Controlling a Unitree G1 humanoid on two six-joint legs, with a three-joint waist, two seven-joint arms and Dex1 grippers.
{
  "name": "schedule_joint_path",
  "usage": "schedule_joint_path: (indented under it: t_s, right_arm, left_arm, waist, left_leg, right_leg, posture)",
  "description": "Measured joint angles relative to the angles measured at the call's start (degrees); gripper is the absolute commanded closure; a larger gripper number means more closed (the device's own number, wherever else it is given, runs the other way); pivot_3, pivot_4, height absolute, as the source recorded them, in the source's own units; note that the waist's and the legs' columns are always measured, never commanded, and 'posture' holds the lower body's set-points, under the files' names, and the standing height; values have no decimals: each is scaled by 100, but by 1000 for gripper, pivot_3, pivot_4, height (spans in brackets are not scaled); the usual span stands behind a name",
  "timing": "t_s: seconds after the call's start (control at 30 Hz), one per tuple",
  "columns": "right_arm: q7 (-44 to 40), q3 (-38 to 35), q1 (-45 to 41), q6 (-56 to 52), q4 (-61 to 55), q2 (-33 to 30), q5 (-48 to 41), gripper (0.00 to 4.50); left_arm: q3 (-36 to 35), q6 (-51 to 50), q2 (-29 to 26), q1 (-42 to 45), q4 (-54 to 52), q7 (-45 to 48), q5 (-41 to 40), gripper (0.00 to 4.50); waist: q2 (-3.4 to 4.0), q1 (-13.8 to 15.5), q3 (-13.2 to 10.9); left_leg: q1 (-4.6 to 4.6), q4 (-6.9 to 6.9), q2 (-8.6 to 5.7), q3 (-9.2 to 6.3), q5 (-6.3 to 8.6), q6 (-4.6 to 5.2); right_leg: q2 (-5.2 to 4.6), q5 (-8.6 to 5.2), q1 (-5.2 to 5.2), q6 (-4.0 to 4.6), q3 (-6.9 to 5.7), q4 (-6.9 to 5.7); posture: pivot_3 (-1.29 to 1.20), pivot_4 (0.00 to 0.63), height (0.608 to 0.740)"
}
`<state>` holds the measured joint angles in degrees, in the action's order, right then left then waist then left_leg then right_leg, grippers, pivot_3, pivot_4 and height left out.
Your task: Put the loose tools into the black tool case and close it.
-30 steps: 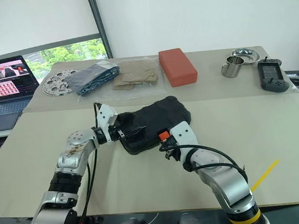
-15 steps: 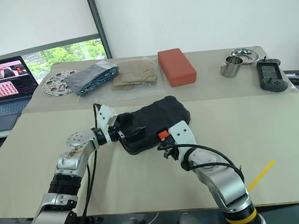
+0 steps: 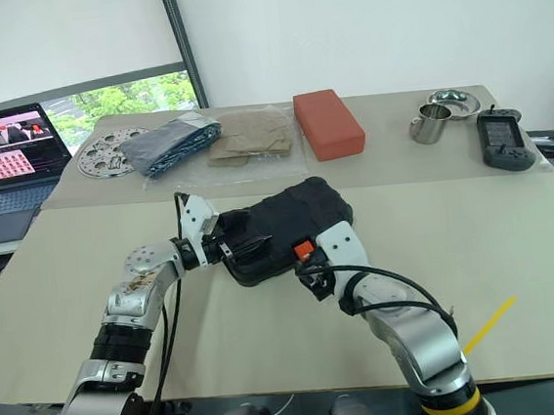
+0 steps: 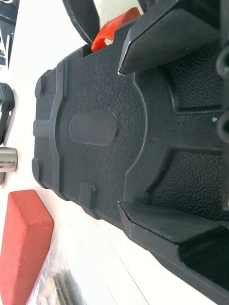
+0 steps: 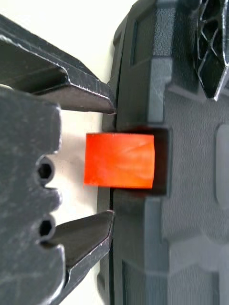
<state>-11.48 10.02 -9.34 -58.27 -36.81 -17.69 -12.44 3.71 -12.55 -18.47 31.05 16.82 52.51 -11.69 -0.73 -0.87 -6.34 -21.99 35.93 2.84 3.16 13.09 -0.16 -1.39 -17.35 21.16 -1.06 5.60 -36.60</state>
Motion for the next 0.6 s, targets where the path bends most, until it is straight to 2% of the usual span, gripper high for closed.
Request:
schedule_joint_path:
  t_s: [0.07,0.17,0.27,0.3,0.6]
  right_arm:
    - [-7,-94,67,-157,-216,-42,-16,713]
    - [12,-162,88,-369,-458,-61,-24,1380]
    - [34,-156,67,-476,-549,7,-26,2495]
    - [35,-141,55,-496,-551,27,-25,2701]
    - [45,76,-96,-500,-525,86,-1,2701]
  left_arm:
    - [-2,0,-2,0,3,-1,2,0]
    - [-5,0,-2,1,12,-3,2,0]
    - [-4,0,2,0,12,-2,0,0]
    - [-3,0,6,0,11,-3,1,0]
    - [-1,6,18,0,10,-1,11,0]
  waist:
    - [-1,-2,0]
    - [-1,-6,0]
    - [-1,-4,-1]
    - [-1,-3,-1]
    - [-1,1,0]
  left_leg:
    - [0,0,0,-2,0,0]
    - [1,0,0,-4,0,0]
    - [1,0,0,-5,0,0]
    - [1,0,0,-5,0,0]
    - [0,-2,-1,-8,0,0]
  right_leg:
    - [0,0,0,0,0,1]
    - [0,-4,0,-8,0,1]
    - [0,-6,-1,-11,0,3]
    - [0,-6,-1,-11,0,4]
    - [0,-6,-3,-11,-1,11]
  posture:
    - [0,150,740]
    - [0,150,740]
    - [0,150,740]
    - [0,150,740]
    - [0,150,740]
